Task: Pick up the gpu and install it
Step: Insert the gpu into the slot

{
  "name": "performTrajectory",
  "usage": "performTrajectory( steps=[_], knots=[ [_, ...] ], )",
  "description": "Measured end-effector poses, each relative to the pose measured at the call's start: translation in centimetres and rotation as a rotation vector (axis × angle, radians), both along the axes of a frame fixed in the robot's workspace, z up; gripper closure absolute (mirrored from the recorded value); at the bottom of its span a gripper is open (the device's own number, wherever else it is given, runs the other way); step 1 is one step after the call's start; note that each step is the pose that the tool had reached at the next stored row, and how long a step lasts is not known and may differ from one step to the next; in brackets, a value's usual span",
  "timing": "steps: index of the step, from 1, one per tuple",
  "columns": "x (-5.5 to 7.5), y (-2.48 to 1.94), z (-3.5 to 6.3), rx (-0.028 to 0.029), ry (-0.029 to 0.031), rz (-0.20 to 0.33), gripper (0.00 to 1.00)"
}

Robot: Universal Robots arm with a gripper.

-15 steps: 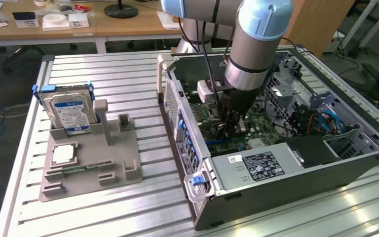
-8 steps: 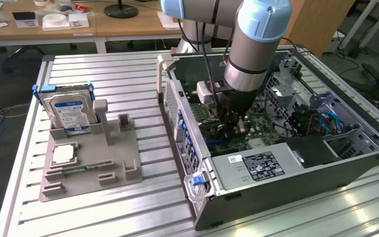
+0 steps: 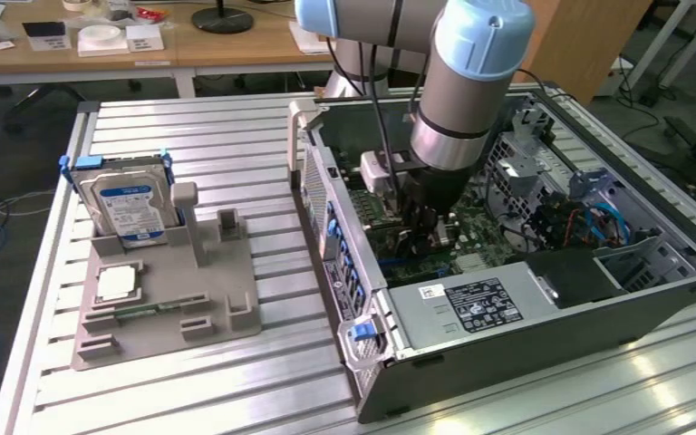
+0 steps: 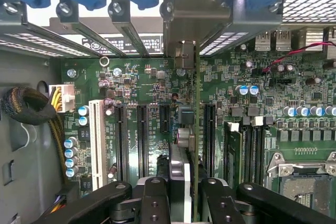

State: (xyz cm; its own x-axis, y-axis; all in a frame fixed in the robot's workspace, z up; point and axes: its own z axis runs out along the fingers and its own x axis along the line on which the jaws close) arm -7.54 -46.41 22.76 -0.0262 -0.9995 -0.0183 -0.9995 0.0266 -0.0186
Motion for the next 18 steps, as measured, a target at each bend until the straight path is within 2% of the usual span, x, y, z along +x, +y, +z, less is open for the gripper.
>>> performTrajectory(
  steps=[18],
  knots=[
    [0.09, 0.01, -0.14, -0.0001, 0.0000, 0.000, 0.72]
  ],
)
